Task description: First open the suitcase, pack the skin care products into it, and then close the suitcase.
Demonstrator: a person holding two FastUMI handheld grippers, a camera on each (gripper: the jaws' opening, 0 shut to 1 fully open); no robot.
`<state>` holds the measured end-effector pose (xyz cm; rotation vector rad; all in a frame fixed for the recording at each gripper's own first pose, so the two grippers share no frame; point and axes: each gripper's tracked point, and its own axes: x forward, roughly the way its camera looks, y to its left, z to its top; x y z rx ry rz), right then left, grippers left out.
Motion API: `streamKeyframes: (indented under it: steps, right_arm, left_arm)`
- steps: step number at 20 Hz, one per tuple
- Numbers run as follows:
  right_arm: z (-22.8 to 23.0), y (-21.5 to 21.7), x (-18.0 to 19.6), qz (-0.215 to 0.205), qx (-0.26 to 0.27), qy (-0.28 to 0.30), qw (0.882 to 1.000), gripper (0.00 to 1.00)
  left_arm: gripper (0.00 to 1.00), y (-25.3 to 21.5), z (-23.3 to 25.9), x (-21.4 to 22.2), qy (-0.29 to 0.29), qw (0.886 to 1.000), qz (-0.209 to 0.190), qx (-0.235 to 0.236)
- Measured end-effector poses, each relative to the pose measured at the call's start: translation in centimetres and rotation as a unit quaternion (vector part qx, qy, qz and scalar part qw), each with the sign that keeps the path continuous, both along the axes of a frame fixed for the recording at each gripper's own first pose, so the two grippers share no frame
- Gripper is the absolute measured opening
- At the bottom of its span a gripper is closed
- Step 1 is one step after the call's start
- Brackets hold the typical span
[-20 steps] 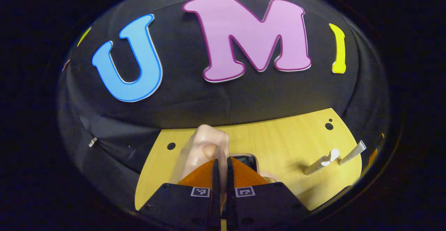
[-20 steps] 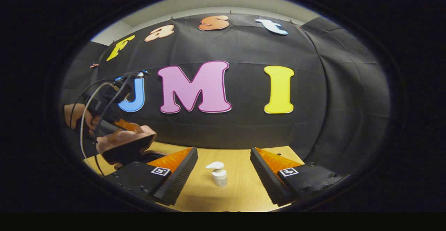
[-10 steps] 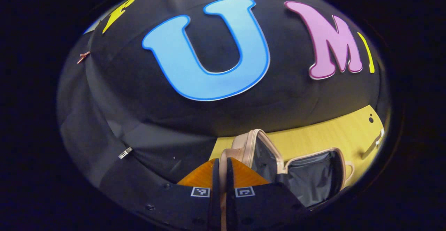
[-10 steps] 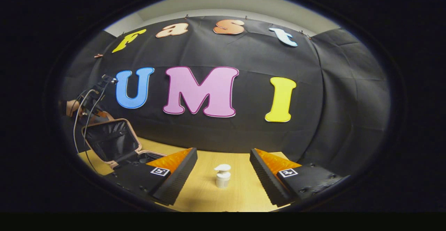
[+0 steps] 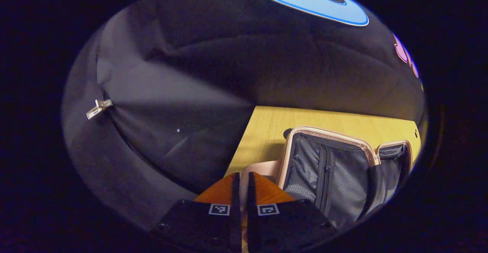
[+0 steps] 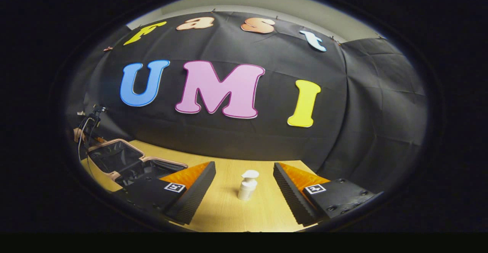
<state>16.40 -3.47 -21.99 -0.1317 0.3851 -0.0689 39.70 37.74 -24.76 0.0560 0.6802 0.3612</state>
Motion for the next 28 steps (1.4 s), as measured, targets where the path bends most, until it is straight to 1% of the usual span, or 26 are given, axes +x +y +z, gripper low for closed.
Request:
streamKeyframes:
  steps: [1,3,5,6,8,9,10,12,14,15,18,20,21,23,24,28]
  right_arm:
    - [-0.1,0.2,-0.1,0.002,-0.007,-0.001,1.0,0.97]
    - [-0.1,0.5,-0.2,0.005,-0.016,-0.008,1.0,0.96]
    - [-0.1,0.2,-0.2,0.0,-0.014,-0.01,1.0,0.96]
    - [0.1,0.2,-0.1,-0.004,-0.012,-0.012,1.0,0.97]
    - [0.2,-0.2,0.1,-0.008,-0.014,-0.015,1.0,0.97]
    - [0.4,-0.6,0.2,-0.009,-0.015,-0.017,1.0,0.96]
    - [0.5,-1.4,0.0,-0.011,-0.015,-0.016,1.0,0.95]
    - [0.5,-2.4,0.0,-0.016,-0.015,-0.016,1.0,0.95]
    - [0.4,-3.4,0.2,-0.021,-0.009,-0.012,1.0,0.96]
    - [0.5,-3.9,0.4,-0.024,-0.006,-0.013,1.0,0.96]
    - [0.5,-5.2,0.8,-0.025,0.002,-0.011,1.0,0.96]
    - [1.1,-6.2,0.9,-0.025,0.004,-0.017,1.0,0.96]
    - [1.4,-6.7,1.0,-0.025,0.006,-0.021,0.999,0.96]
    - [1.8,-7.7,0.7,-0.029,0.015,-0.023,0.999,0.96]
    - [1.9,-8.3,0.6,-0.033,0.02,-0.023,0.999,0.96]
    - [2.0,-11.0,0.0,-0.045,0.038,-0.021,0.998,0.97]
  left_arm:
    - [0.12,0.0,-0.6,-0.1,0.012,1.0,0.003,-0.004]
    - [0.12,0.2,-0.4,0.0,0.014,1.0,0.012,-0.004]
    - [0.17,0.9,0.5,-0.5,0.014,0.999,0.032,0.008]
    - [0.35,1.8,0.8,-0.9,0.011,0.998,0.045,0.029]
    - [0.5,2.5,3.7,-0.8,-0.025,0.997,0.047,0.051]
    - [0.57,2.3,6.3,-1.2,-0.052,0.996,0.048,0.062]
    - [0.8,1.4,8.6,-1.5,-0.079,0.994,0.048,0.061]
    - [1.0,-1.8,12.9,-2.4,-0.137,0.988,0.038,0.061]
    - [0.99,-5.5,16.8,-3.5,-0.195,0.979,0.021,0.059]
    - [0.99,-7.8,18.2,-4.1,-0.215,0.975,0.013,0.06]
    - [0.99,-15.2,21.0,-5.7,-0.245,0.967,-0.025,0.071]
    - [0.99,-21.3,22.3,-6.6,-0.26,0.961,-0.056,0.079]
    - [0.99,-24.9,22.7,-6.9,-0.263,0.959,-0.077,0.076]
    - [0.99,-31.9,22.4,-7.5,-0.265,0.955,-0.128,0.048]
    - [0.99,-35.3,22.1,-7.8,-0.27,0.951,-0.15,0.036]
    - [0.99,-47.1,19.2,-8.4,-0.269,0.939,-0.214,-0.01]
